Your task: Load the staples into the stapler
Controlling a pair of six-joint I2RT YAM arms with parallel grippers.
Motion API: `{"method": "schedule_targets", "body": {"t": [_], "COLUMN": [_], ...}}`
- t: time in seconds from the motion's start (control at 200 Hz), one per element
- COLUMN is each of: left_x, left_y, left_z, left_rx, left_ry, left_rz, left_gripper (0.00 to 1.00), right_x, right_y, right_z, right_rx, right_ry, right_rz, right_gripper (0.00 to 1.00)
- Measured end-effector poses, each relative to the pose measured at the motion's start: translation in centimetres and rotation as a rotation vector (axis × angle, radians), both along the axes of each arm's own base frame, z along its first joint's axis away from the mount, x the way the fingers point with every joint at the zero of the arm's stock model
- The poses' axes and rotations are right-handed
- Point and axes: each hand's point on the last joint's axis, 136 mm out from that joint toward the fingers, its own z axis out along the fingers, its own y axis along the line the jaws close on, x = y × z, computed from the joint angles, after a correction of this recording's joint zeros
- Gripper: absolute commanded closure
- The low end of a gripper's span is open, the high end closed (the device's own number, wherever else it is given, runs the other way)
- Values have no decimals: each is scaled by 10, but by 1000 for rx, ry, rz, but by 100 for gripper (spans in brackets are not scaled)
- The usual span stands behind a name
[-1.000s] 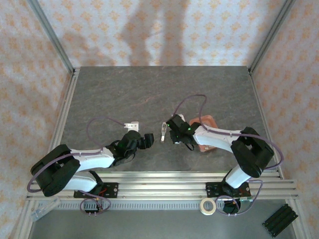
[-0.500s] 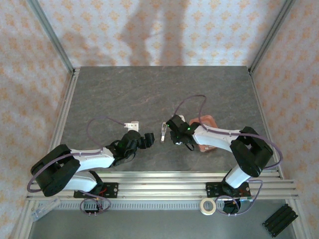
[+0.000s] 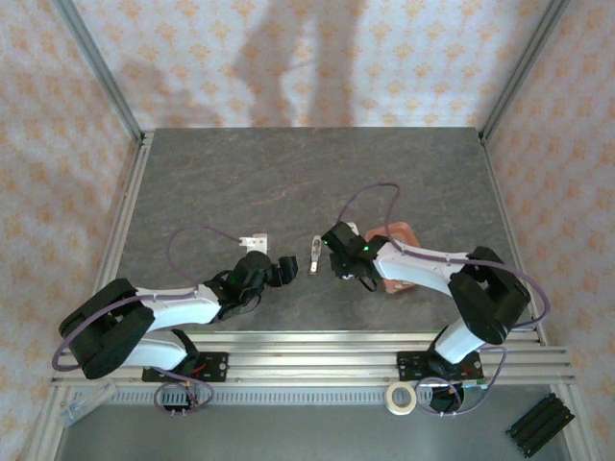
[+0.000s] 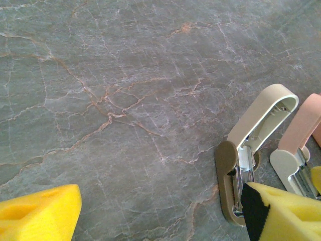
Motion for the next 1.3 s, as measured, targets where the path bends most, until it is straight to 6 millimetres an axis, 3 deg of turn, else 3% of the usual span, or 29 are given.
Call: {"method": "schedule_targets", "body": {"t": [0.26, 0.46, 0.606, 0.876, 1.131, 1.301], "left_x": [0, -1, -1, 2, -4, -2], "left_y": [-1, -2, -3, -7, -7, -9], "left_z": [0, 0, 1, -4, -20, -23], "left_rx": [-2, -7, -13, -30, -57, -74], "left_ry": [1, 5, 2, 1, 24, 18], "left_rz": [-3, -12, -15, -15, -13, -13], "left_gripper": [16, 16, 16, 16, 16, 17], "right_x": [4, 16, 22, 10, 1, -3], "right_y": [1, -14, -22, -11, -7, -8], "right_z": [34, 44, 41, 14, -10, -17], "right_rx": [62, 147, 222, 251, 241, 236], "right_ry": [-63, -38, 24, 163, 253, 284], "right_rz": [-7, -83, -132, -112, -122, -141], "right_gripper": [65, 65, 65, 69, 76, 80]}}
